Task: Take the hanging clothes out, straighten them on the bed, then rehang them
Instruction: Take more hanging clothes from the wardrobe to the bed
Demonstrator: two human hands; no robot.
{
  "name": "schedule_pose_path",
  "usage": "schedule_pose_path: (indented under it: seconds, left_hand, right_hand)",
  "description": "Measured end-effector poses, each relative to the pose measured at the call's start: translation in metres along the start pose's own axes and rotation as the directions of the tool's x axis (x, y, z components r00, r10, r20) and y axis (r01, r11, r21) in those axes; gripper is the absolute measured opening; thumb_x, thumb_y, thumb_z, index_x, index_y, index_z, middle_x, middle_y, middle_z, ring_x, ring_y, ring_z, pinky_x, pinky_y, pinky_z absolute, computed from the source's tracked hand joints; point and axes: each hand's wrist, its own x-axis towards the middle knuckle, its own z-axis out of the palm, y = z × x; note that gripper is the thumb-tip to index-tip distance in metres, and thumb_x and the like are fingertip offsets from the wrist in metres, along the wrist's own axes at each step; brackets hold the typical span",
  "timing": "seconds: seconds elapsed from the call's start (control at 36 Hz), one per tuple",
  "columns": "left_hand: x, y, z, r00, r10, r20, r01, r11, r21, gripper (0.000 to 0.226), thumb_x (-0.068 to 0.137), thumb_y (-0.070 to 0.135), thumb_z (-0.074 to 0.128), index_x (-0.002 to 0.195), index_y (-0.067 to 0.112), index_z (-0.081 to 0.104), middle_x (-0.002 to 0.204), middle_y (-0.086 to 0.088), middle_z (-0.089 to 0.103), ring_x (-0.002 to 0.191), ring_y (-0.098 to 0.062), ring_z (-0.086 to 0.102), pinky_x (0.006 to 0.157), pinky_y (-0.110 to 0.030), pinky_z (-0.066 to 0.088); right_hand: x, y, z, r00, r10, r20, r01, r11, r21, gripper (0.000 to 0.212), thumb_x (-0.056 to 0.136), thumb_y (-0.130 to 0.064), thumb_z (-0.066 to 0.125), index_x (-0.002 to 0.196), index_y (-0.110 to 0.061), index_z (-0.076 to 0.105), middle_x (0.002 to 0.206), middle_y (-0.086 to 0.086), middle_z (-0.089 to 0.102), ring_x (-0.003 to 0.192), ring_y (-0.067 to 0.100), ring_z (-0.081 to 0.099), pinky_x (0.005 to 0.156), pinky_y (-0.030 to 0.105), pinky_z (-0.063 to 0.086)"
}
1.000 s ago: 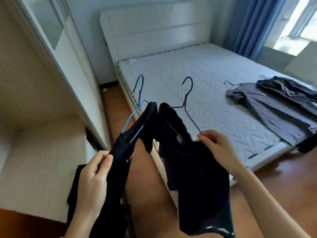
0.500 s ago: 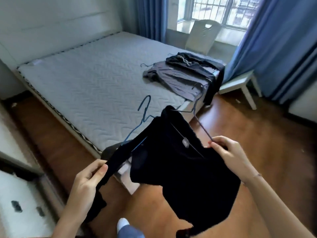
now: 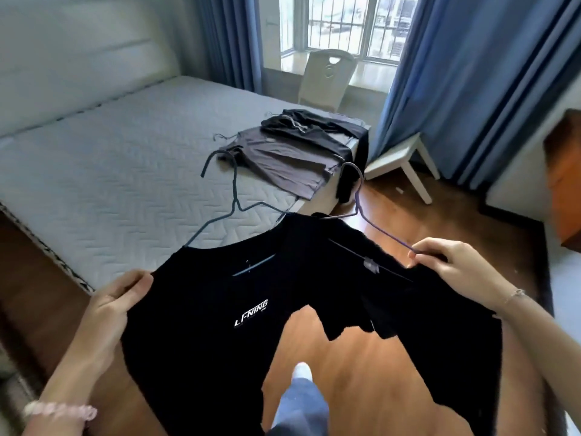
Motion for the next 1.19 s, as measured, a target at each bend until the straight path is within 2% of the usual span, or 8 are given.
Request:
schedule_pose_path:
  seconds: [0.11, 0.28, 0.36, 0.47, 0.67, 0.78, 0.97, 1.19]
  left_hand:
    - [0.056, -0.024, 0.006, 1.000, 0.024, -0.009, -0.023, 0.990, 0.139, 0.016, 0.093, 0.013, 0.052, 0.083, 0.009, 0.065, 0.085, -0.007, 0.062, 0.085, -0.017, 0.055, 0.069, -0.017, 0.044]
    - [0.128, -0.051, 0.011, 0.984, 0.106, -0.141, -0.032, 0.893, 0.448, 0.029, 0.092, 0.007, 0.054, 0.068, 0.023, 0.059, 0.071, 0.011, 0.062, 0.070, 0.006, 0.054, 0.071, -0.005, 0.035]
    - [0.163, -0.062, -0.002, 0.959, 0.183, -0.217, -0.018, 0.803, 0.596, 0.012, 0.087, 0.021, 0.054, 0.077, 0.021, 0.061, 0.079, 0.000, 0.065, 0.086, -0.026, 0.061, 0.086, -0.041, 0.042]
    - [0.199, -0.074, -0.025, 0.907, 0.162, -0.390, 0.141, 0.755, 0.641, 0.020, 0.089, 0.017, 0.056, 0.090, 0.001, 0.068, 0.092, -0.015, 0.064, 0.095, -0.039, 0.058, 0.088, -0.047, 0.041]
    - [0.259, -0.067, -0.044, 0.802, 0.134, -0.581, 0.177, 0.877, 0.446, 0.023, 0.092, -0.004, 0.048, 0.079, 0.010, 0.062, 0.086, -0.017, 0.062, 0.073, 0.022, 0.052, 0.070, 0.002, 0.031]
    - [0.295, -0.079, -0.060, 0.710, 0.028, -0.703, 0.302, 0.890, 0.341, 0.017, 0.094, 0.003, 0.048, 0.090, -0.003, 0.064, 0.089, -0.016, 0.061, 0.069, 0.016, 0.052, 0.065, 0.001, 0.031]
    - [0.364, -0.083, -0.089, 0.589, -0.099, -0.802, 0.414, 0.889, 0.194, 0.015, 0.096, 0.010, 0.046, 0.088, 0.009, 0.059, 0.093, -0.013, 0.059, 0.089, -0.021, 0.052, 0.072, -0.011, 0.038]
    - [0.427, -0.130, -0.142, 0.435, -0.199, -0.878, 0.513, 0.857, 0.060, 0.019, 0.096, 0.027, 0.047, 0.084, 0.029, 0.061, 0.093, -0.011, 0.065, 0.085, -0.022, 0.057, 0.078, -0.037, 0.044]
  right_hand:
    - [0.072, 0.002, -0.003, 1.000, -0.017, 0.005, 0.017, 0.998, -0.053, 0.033, 0.095, -0.013, 0.064, 0.079, -0.041, 0.065, 0.091, -0.036, 0.068, 0.090, 0.001, 0.066, 0.079, 0.011, 0.043]
    - [0.193, -0.011, 0.010, 0.999, -0.032, 0.016, 0.034, 0.990, -0.140, 0.029, 0.098, -0.017, 0.060, 0.084, -0.042, 0.064, 0.090, -0.017, 0.074, 0.094, 0.020, 0.068, 0.088, 0.038, 0.050]
    - [0.252, -0.029, 0.024, 0.997, -0.075, 0.033, 0.079, 0.983, -0.167, 0.025, 0.099, -0.018, 0.058, 0.091, -0.041, 0.065, 0.100, -0.012, 0.076, 0.101, 0.022, 0.067, 0.083, 0.036, 0.047]
    - [0.323, -0.052, 0.043, 0.990, -0.141, -0.016, 0.135, 0.973, -0.187, 0.019, 0.098, -0.014, 0.059, 0.106, -0.020, 0.076, 0.110, 0.003, 0.076, 0.109, 0.033, 0.067, 0.080, 0.037, 0.043]
    - [0.450, -0.102, 0.082, 0.929, -0.368, -0.037, 0.360, 0.922, -0.141, 0.018, 0.097, -0.014, 0.059, 0.093, -0.019, 0.076, 0.076, -0.026, 0.069, 0.092, 0.020, 0.070, 0.085, 0.041, 0.047]
    - [0.535, -0.134, 0.116, 0.901, -0.429, 0.061, 0.433, 0.896, -0.103, 0.021, 0.099, -0.010, 0.058, 0.092, -0.024, 0.072, 0.077, -0.061, 0.051, 0.089, 0.003, 0.060, 0.099, 0.043, 0.043]
    - [0.671, -0.198, 0.187, 0.881, -0.426, 0.208, 0.435, 0.900, -0.001, 0.024, 0.100, -0.011, 0.055, 0.085, -0.028, 0.064, 0.094, 0.003, 0.077, 0.108, 0.031, 0.067, 0.106, 0.050, 0.038]
    - [0.793, -0.242, 0.304, 0.851, -0.367, 0.376, 0.376, 0.925, 0.053, 0.033, 0.101, -0.009, 0.050, 0.078, -0.031, 0.061, 0.088, -0.002, 0.068, 0.098, 0.018, 0.060, 0.101, 0.043, 0.036]
